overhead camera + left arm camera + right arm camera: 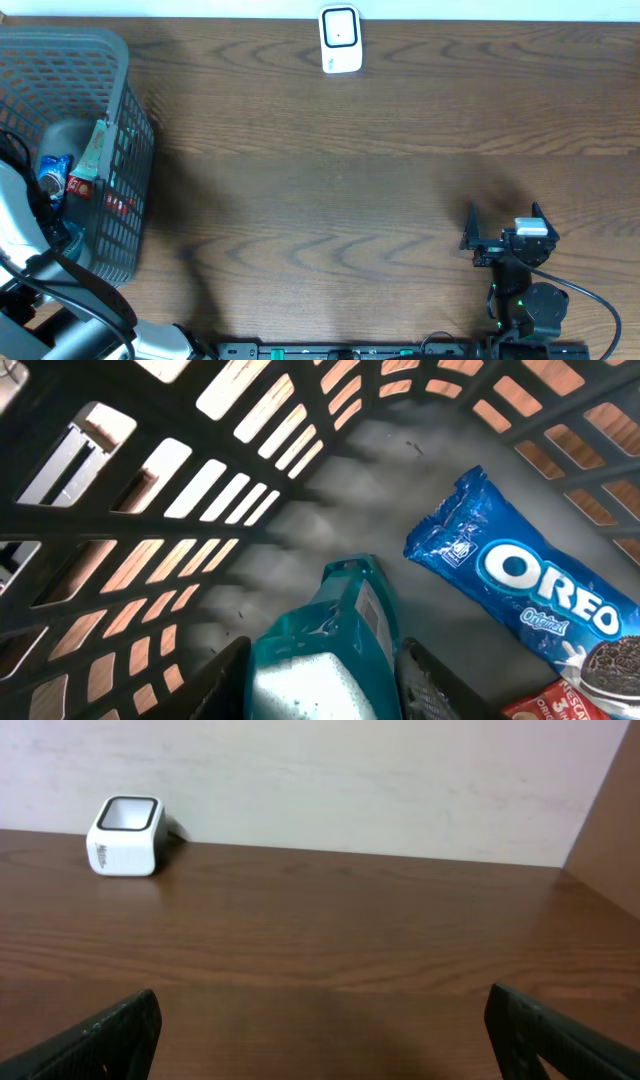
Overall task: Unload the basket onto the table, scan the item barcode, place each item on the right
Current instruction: 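Grasp the teal mouthwash bottle with the left gripper and lift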
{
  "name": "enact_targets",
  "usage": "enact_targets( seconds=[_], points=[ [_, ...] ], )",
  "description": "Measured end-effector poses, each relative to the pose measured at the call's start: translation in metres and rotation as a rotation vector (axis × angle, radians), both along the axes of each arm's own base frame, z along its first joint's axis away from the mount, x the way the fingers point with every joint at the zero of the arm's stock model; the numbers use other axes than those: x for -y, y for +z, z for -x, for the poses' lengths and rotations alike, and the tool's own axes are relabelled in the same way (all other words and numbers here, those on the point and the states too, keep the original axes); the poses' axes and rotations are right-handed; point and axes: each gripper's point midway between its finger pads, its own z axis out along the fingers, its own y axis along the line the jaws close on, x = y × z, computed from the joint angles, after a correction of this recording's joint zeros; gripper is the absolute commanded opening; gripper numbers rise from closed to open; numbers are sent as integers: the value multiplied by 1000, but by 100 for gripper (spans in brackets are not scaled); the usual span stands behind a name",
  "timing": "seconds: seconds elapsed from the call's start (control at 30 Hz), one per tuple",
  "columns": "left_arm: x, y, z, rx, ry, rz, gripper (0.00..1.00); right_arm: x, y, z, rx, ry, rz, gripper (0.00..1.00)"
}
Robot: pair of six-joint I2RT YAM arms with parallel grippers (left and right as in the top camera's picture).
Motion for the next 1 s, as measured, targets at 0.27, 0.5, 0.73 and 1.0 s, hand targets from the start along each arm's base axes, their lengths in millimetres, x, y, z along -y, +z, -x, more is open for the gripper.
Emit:
enact_targets(
  seconds=[0.27,0.5,0.73,1.0],
  points=[
    [2,0,1,-4,-7,11,66,0,0,0,0,0,0,99],
    [2,-6,1,-2,-8,13,66,0,0,0,0,0,0,99],
    [-1,-10,-3,32,-8,-18,40,0,0,0,0,0,0,99],
    [1,-9,-3,22,-62,1,37,0,0,0,0,0,0,99]
  ],
)
